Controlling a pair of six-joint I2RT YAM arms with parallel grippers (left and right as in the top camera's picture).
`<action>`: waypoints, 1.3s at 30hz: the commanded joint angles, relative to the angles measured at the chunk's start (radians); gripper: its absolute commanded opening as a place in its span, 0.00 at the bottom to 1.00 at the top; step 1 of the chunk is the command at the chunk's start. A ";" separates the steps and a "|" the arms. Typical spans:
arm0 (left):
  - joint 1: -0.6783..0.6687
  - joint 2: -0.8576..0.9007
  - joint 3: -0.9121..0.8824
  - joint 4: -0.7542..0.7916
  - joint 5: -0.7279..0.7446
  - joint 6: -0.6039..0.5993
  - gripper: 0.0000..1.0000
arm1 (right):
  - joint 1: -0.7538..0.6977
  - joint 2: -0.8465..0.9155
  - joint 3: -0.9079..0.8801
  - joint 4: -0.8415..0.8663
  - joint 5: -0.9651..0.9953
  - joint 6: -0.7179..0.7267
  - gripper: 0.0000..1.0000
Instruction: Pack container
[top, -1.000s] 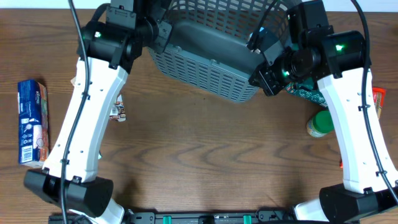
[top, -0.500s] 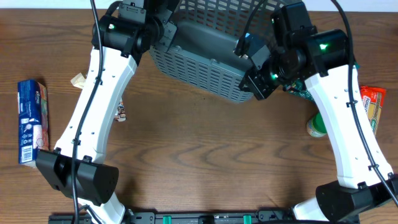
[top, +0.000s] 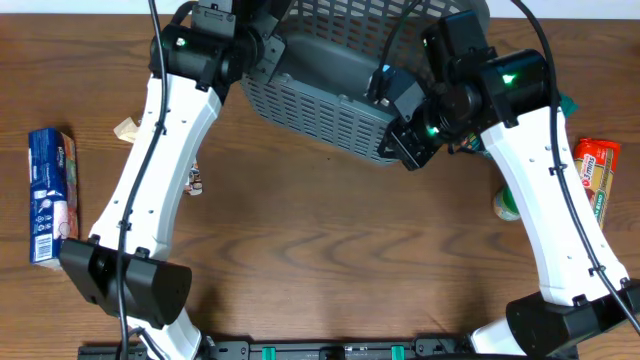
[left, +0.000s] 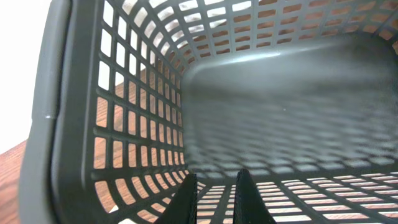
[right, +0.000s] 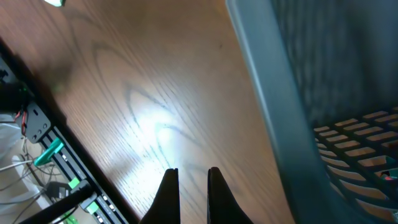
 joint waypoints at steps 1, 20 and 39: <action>0.002 0.026 0.016 -0.003 -0.012 0.017 0.06 | 0.006 -0.011 -0.003 -0.003 0.052 -0.005 0.01; 0.000 0.026 0.016 -0.201 -0.012 0.008 0.06 | -0.003 -0.011 -0.003 0.066 0.326 0.079 0.01; 0.000 0.026 0.016 -0.303 -0.012 -0.033 0.06 | -0.022 -0.011 -0.003 0.157 0.392 0.156 0.01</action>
